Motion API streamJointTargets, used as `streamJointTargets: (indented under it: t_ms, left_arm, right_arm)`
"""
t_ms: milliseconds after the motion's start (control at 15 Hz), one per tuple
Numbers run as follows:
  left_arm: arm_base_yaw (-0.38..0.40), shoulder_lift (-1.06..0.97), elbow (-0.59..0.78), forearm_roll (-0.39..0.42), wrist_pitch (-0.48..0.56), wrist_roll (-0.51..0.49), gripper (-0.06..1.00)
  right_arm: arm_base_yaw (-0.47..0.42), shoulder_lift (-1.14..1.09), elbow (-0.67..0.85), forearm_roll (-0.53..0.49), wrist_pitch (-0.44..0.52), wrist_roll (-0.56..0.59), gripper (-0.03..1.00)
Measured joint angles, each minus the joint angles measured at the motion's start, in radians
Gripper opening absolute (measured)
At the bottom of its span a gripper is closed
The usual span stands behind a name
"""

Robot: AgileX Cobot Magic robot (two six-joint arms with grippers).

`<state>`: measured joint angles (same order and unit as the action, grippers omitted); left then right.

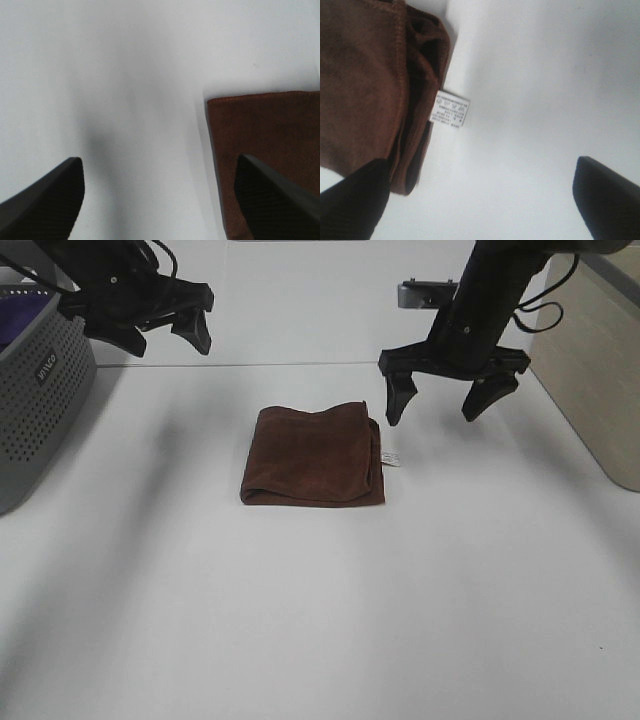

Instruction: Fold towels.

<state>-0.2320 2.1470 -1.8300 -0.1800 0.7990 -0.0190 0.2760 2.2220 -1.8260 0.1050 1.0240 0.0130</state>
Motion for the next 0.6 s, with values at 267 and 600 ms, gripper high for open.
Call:
streamJointTargets:
  t_ms: [267,600]
  left_arm:
    - [0.0,-0.15,0.0,0.03,0.126,0.079,0.76]
    - [0.0,-0.366,0.0,0.093,0.373,0.078,0.76]
  right_arm:
    - [0.0,-0.162,0.0,0.004,0.163,0.001,0.95]
    - [0.0,-0.308,0.024,0.004,0.184,0.001,0.95]
